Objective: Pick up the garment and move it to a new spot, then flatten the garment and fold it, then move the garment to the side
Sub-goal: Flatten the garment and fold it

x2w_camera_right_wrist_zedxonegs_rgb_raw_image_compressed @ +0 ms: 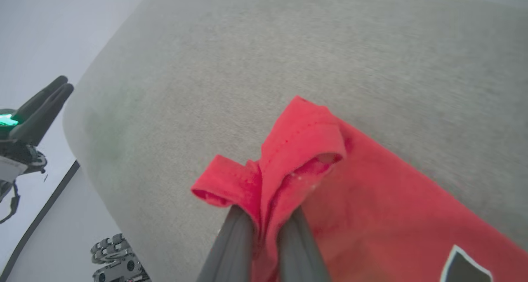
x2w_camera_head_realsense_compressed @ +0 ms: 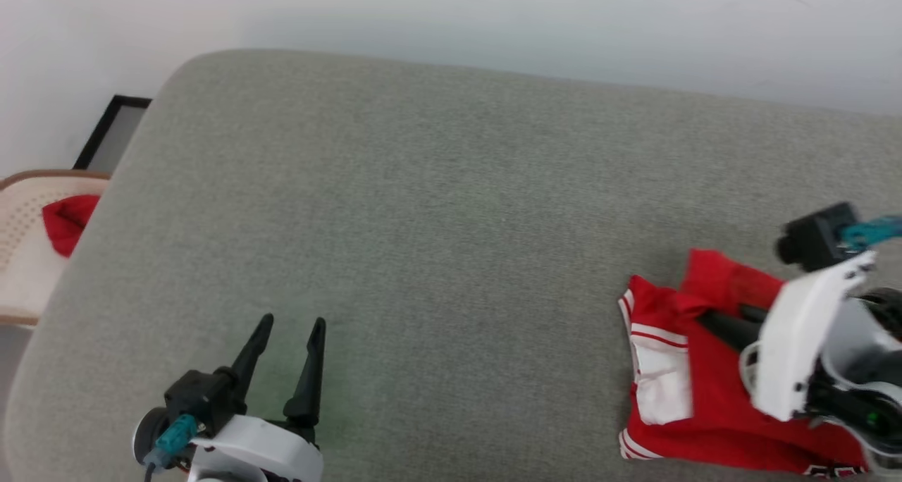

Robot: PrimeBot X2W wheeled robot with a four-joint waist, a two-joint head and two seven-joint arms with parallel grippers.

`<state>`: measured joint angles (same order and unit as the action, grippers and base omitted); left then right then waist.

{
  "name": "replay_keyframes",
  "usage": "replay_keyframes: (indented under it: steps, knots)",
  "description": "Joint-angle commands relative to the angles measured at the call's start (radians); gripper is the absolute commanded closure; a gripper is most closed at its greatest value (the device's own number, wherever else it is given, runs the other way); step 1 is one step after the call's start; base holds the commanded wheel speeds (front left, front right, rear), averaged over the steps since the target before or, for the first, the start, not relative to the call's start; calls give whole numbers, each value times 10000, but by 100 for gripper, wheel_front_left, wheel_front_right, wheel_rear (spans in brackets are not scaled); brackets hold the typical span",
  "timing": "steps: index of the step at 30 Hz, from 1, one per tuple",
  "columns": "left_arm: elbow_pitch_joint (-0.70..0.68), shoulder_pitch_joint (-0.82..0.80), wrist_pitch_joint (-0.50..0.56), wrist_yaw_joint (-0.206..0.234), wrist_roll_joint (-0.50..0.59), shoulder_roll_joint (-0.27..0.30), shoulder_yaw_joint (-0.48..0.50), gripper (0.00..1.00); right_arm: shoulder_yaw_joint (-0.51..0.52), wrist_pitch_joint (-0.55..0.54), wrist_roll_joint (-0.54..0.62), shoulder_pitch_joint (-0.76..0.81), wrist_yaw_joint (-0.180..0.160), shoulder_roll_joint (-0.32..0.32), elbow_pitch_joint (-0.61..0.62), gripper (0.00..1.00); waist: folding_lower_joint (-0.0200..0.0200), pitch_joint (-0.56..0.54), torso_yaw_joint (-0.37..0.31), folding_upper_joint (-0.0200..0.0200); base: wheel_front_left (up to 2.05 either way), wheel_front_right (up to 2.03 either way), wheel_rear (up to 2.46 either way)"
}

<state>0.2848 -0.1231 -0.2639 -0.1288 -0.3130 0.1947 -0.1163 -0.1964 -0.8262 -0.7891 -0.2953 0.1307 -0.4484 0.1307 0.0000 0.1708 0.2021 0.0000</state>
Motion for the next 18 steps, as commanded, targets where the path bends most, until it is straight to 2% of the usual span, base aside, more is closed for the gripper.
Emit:
replay_keyframes:
  steps: [1,6,16,17,18]
  knots:
    - [10,-14,3,-23,-53,-32,18,0,-397,-88,26,-266,0,115,-98,100,0,17,242,0,0,0,0]
    - [19,-102,3,-23,-91,-94,-15,0,-1237,-50,165,-677,0,237,-582,100,0,61,452,0,0,0,0]
    - [115,-311,3,-23,-77,-174,-31,0,-2285,926,200,-755,0,345,-2309,100,0,200,421,0,0,0,0]
    - [133,-327,3,-23,-83,-160,-27,0,-2378,1032,165,-807,-2,350,-2430,93,0,185,380,0,0,0,0]
    - [150,-332,3,-23,-90,-140,-17,0,-2472,1135,137,-848,-2,349,-2529,60,0,166,335,0,0,0,0]
